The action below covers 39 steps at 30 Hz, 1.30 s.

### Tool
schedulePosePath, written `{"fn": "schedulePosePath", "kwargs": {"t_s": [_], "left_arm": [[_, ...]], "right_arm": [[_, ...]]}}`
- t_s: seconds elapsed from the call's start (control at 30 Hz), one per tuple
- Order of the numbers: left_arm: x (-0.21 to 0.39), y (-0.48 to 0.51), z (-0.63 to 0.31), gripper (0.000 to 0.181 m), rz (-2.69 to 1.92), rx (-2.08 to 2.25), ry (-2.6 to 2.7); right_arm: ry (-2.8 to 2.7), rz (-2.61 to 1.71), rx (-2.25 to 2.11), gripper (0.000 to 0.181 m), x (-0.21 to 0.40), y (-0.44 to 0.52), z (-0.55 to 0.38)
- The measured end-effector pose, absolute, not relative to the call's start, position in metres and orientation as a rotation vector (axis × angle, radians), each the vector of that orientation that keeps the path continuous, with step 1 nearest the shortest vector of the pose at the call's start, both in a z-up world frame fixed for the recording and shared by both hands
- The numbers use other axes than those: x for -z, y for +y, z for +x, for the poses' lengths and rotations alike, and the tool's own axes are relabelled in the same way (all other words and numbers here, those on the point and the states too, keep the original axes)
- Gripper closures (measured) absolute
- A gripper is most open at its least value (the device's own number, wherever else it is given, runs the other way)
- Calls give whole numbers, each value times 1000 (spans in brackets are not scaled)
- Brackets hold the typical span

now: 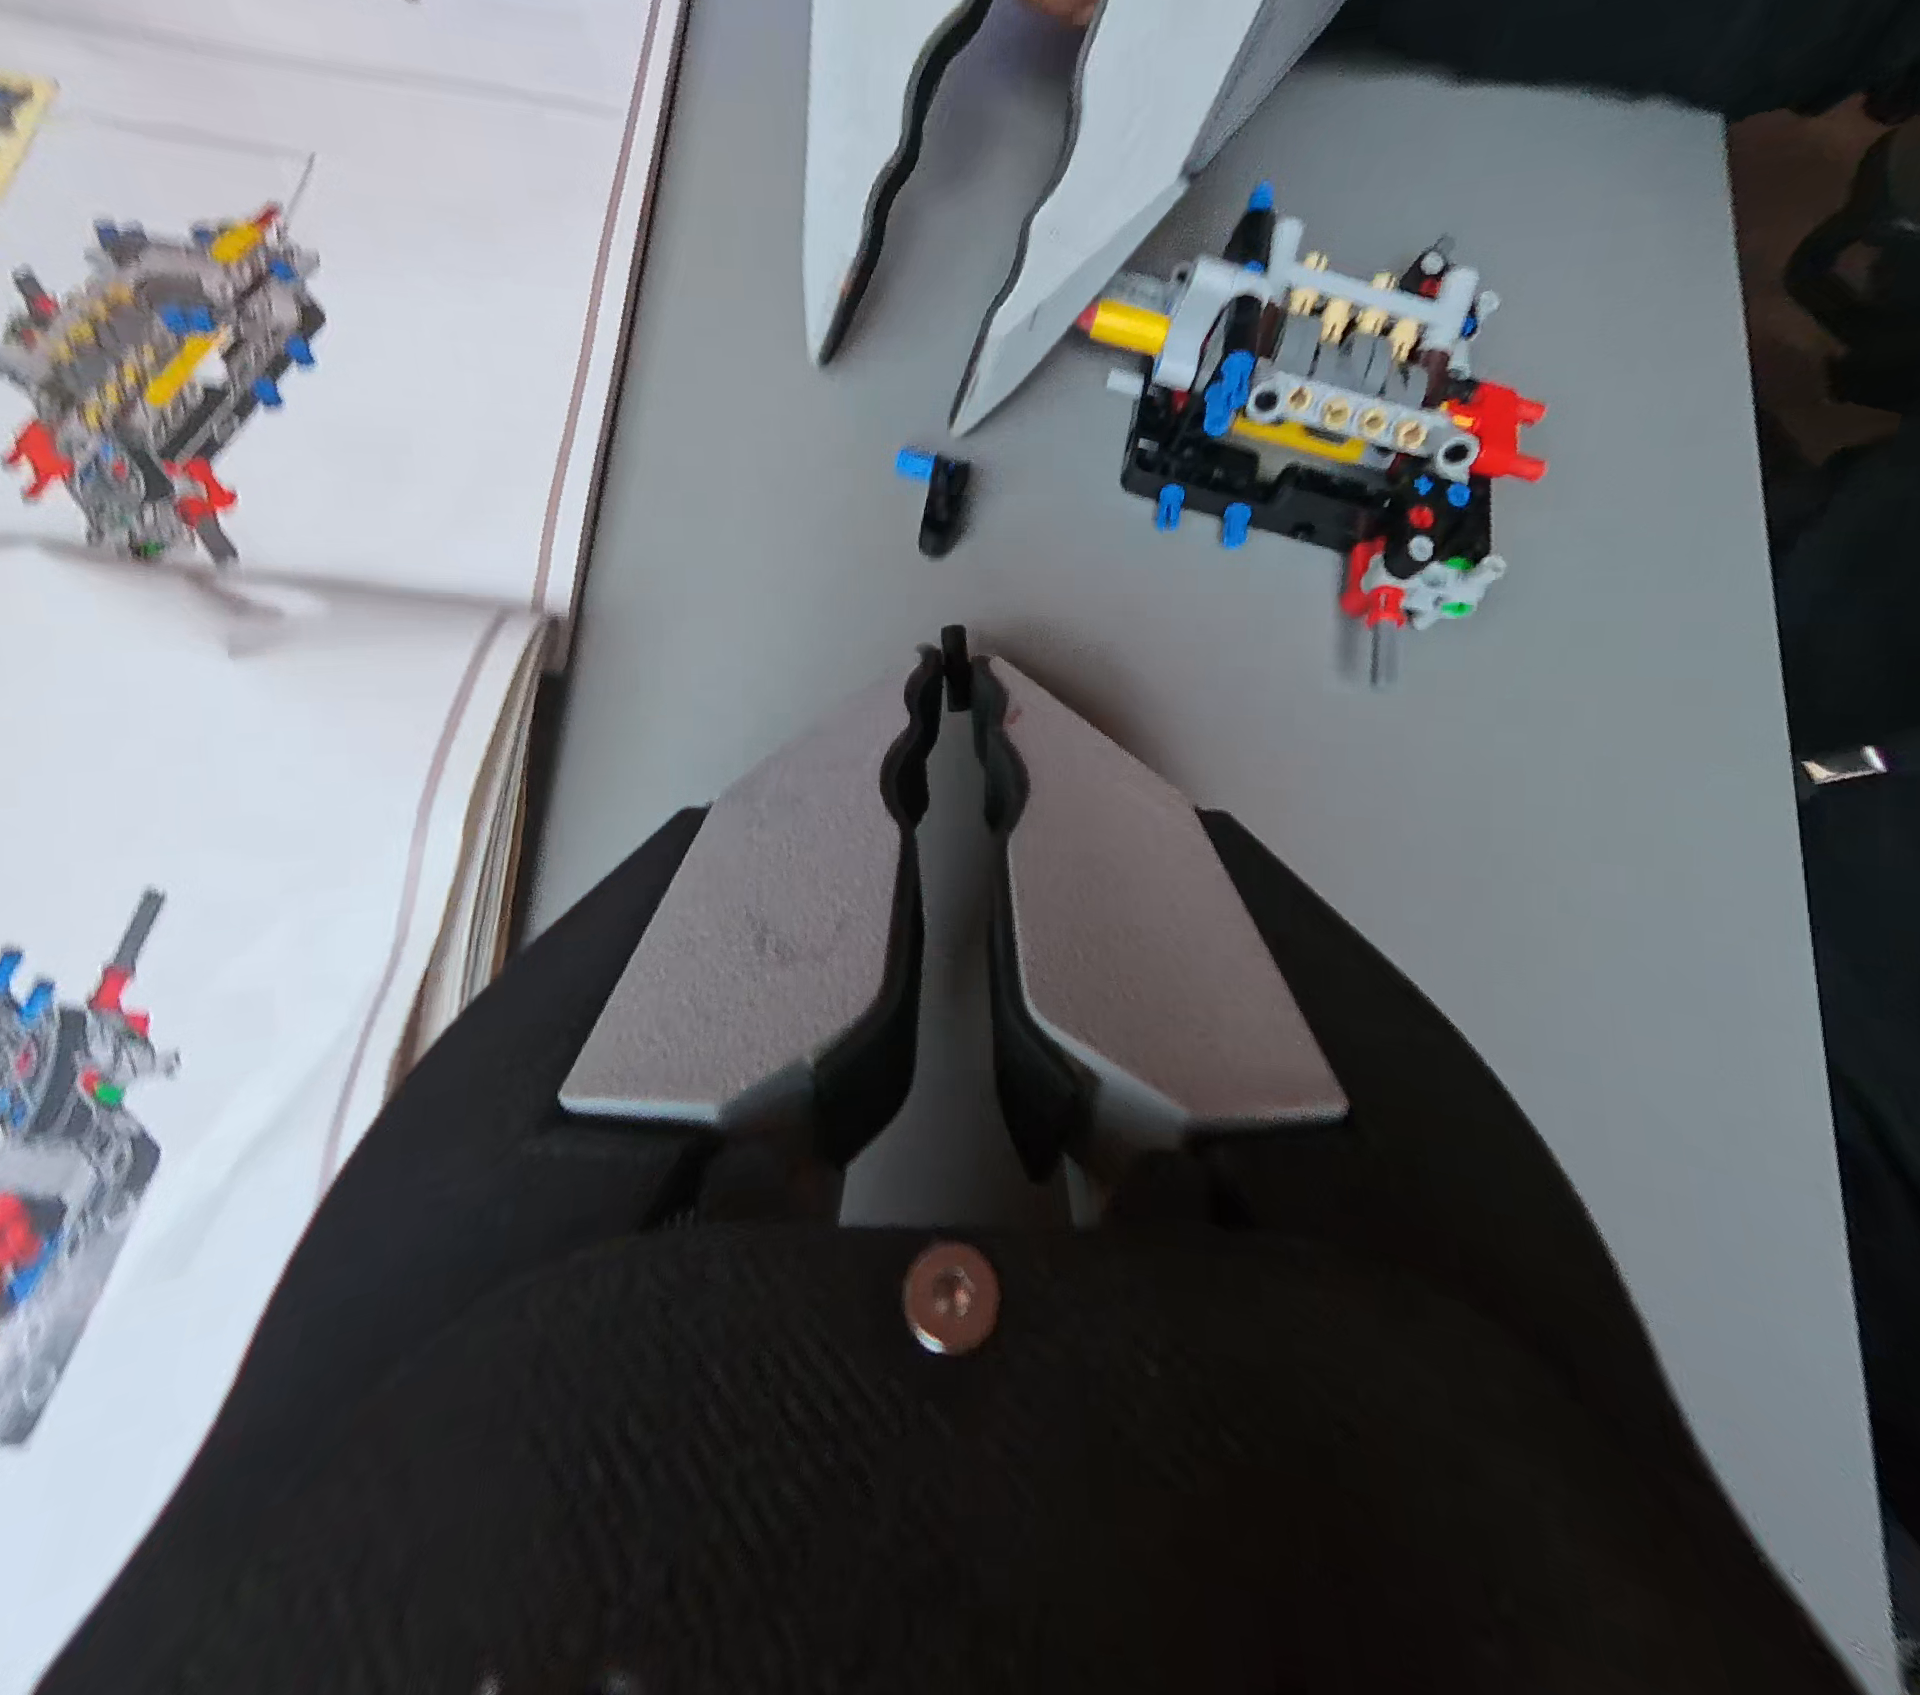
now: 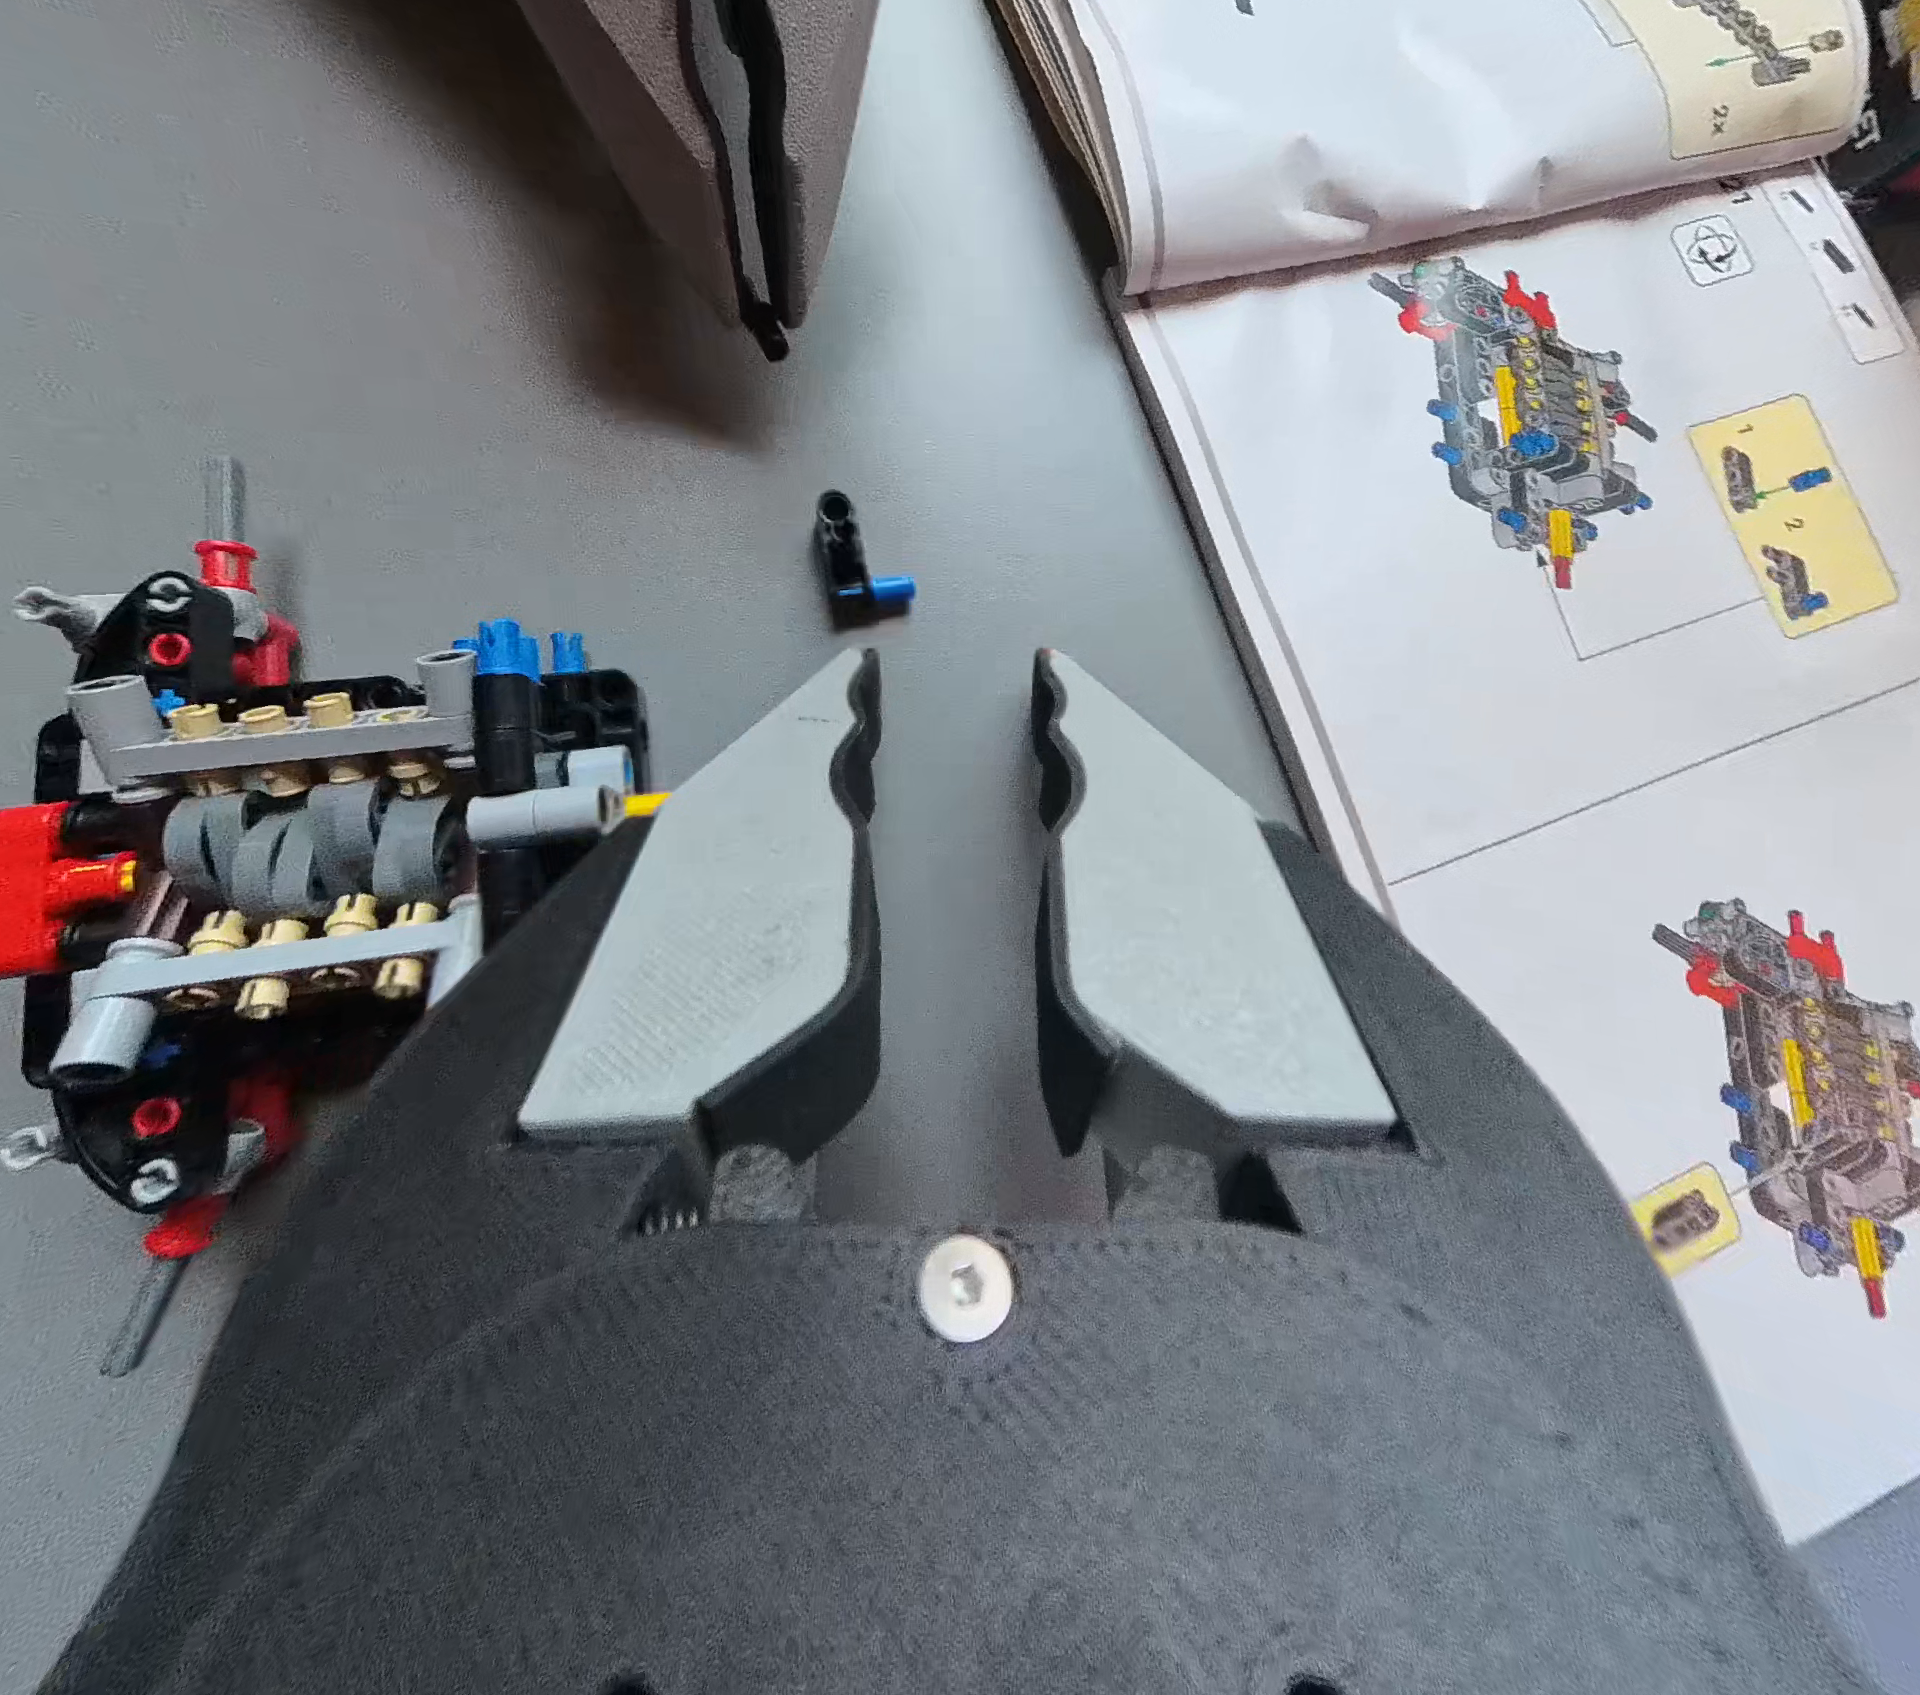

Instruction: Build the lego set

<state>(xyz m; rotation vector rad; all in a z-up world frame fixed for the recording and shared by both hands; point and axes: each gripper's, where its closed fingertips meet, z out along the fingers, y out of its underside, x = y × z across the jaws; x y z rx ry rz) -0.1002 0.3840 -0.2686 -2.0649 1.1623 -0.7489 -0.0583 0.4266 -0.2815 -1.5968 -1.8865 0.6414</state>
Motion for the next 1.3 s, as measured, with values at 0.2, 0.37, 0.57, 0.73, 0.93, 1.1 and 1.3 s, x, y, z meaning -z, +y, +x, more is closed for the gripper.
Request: {"fn": "schedulePosePath", "kwargs": {"t_s": [0.2,0.37,0.57,0.73,0.93,1.1,1.3], "left_arm": [[252,390,-77,179,-1905,823,1177],[233,381,-65,179,-1736,863,1198],[222,376,-62,179,-1662,871,1197],[217,380,-62,179,-1628,794,1174],[216,384,-62,180,-1560,541,1215],[217,386,-62,179,-1528,418,1243],[218,387,-62,179,-1521,356,1254]], "right_arm": [[-1818,-1535,-807,164,257,418,-61],[-1818,-1349,-1082,170,224,379,-71],[-1811,-1324,-1047,176,220,375,-74],[-1759,-1370,-1108,178,215,379,-74],[-1720,-1498,-1263,179,221,380,-73],[-1693,-1536,-1332,181,221,381,-72],[-1642,-1560,-1413,179,216,381,-74]]}}
